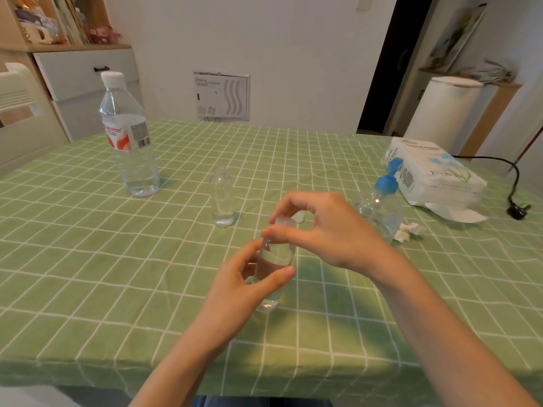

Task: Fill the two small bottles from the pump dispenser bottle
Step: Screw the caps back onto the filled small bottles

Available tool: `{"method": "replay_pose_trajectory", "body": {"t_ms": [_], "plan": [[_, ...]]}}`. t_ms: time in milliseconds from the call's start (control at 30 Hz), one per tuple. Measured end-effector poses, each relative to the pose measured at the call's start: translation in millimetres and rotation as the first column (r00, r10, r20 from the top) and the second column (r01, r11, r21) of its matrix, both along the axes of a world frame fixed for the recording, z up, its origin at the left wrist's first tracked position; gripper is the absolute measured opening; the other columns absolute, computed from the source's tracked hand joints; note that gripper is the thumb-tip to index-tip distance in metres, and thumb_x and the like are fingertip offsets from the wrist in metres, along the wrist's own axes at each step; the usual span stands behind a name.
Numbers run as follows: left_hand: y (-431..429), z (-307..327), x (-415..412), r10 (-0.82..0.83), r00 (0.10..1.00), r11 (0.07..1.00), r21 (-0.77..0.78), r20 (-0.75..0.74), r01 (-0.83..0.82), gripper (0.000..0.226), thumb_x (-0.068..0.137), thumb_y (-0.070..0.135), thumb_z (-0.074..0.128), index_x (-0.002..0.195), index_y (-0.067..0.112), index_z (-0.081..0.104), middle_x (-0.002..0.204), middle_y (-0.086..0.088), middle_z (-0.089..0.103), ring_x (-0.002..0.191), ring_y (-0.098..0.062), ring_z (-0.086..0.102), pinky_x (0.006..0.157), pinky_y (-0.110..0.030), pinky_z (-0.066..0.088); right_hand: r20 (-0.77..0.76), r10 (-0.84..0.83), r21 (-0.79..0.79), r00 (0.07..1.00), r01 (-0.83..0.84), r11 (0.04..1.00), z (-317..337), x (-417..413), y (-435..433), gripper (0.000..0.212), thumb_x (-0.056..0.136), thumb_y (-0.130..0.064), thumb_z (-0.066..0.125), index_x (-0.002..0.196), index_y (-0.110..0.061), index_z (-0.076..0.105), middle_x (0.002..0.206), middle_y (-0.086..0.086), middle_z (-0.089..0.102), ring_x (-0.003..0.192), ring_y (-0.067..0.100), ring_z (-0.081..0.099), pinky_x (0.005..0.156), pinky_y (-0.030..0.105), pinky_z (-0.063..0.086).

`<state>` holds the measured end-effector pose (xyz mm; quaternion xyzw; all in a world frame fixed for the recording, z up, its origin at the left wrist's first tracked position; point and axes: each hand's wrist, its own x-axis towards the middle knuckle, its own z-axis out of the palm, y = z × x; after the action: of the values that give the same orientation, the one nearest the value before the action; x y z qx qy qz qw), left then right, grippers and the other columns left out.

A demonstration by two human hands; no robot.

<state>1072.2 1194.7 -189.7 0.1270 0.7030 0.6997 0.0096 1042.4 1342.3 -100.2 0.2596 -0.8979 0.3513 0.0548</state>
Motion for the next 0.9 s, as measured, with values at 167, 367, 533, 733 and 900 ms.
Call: {"method": "replay_pose_trajectory", "body": {"t_ms": [167, 367, 533, 733, 900], "plan": [[-2, -1, 0, 0.004, 1.000, 1.000, 0.025, 0.004, -0.004, 0.042, 0.059, 0.048, 0.075, 0.100, 0.045, 0.064, 0.089, -0.001, 0.072, 0.088, -0.013, 0.068, 0.079, -0.034, 0.055, 0.039, 0.056, 0.001, 0.998, -0.056, 0.998, 2, 0, 6, 0.031, 0.079, -0.036, 0.071, 0.108, -0.026, 0.069, 0.099, -0.014, 0.068, 0.097, -0.006, 0.058, 0.085, 0.003, 0.038], [2, 0, 0, 0.038, 0.999, 0.999, 0.035, -0.014, -0.037, 0.043, 0.059, 0.047, 0.074, 0.100, 0.040, 0.065, 0.090, -0.006, 0.071, 0.086, -0.017, 0.066, 0.077, -0.031, 0.052, -0.031, -0.012, -0.055, 0.999, 0.011, 0.998, 0, 1, 5, 0.024, 0.075, -0.034, 0.076, 0.096, -0.022, 0.074, 0.091, -0.012, 0.073, 0.090, -0.008, 0.063, 0.085, 0.013, 0.046], [10, 1, -1, 0.149, 0.987, 0.989, 0.012, -0.058, -0.148, 0.039, 0.062, 0.044, 0.075, 0.099, 0.041, 0.064, 0.091, -0.011, 0.069, 0.088, -0.027, 0.064, 0.083, -0.047, 0.053, -0.139, -0.041, -0.060, 0.989, 0.033, 0.998, -3, -2, 1, 0.017, 0.076, -0.030, 0.076, 0.088, -0.017, 0.076, 0.073, -0.026, 0.063, 0.079, -0.024, 0.055, 0.080, -0.004, 0.034], [6, 3, -12, 0.151, 0.987, 0.989, 0.002, -0.052, -0.151, 0.040, 0.062, 0.041, 0.081, 0.099, 0.038, 0.064, 0.086, -0.002, 0.072, 0.086, -0.018, 0.066, 0.084, -0.045, 0.053, -0.073, -0.057, -0.121, 0.996, 0.048, 0.992, -9, -10, 0, 0.020, 0.077, -0.033, 0.075, 0.093, -0.023, 0.073, 0.076, -0.028, 0.062, 0.083, -0.020, 0.057, 0.079, -0.002, 0.037], [-1, 6, -31, 0.086, 0.996, 0.996, 0.025, -0.010, -0.086, 0.054, 0.058, 0.040, 0.074, 0.109, 0.028, 0.062, 0.096, 0.008, 0.072, 0.090, -0.003, 0.066, 0.079, -0.021, 0.047, 0.097, -0.059, -0.161, 0.994, 0.074, 0.984, -14, -22, 12, 0.041, 0.064, -0.055, 0.070, 0.100, -0.043, 0.056, 0.105, -0.015, 0.066, 0.104, -0.009, 0.057, 0.089, 0.008, 0.040]]}}
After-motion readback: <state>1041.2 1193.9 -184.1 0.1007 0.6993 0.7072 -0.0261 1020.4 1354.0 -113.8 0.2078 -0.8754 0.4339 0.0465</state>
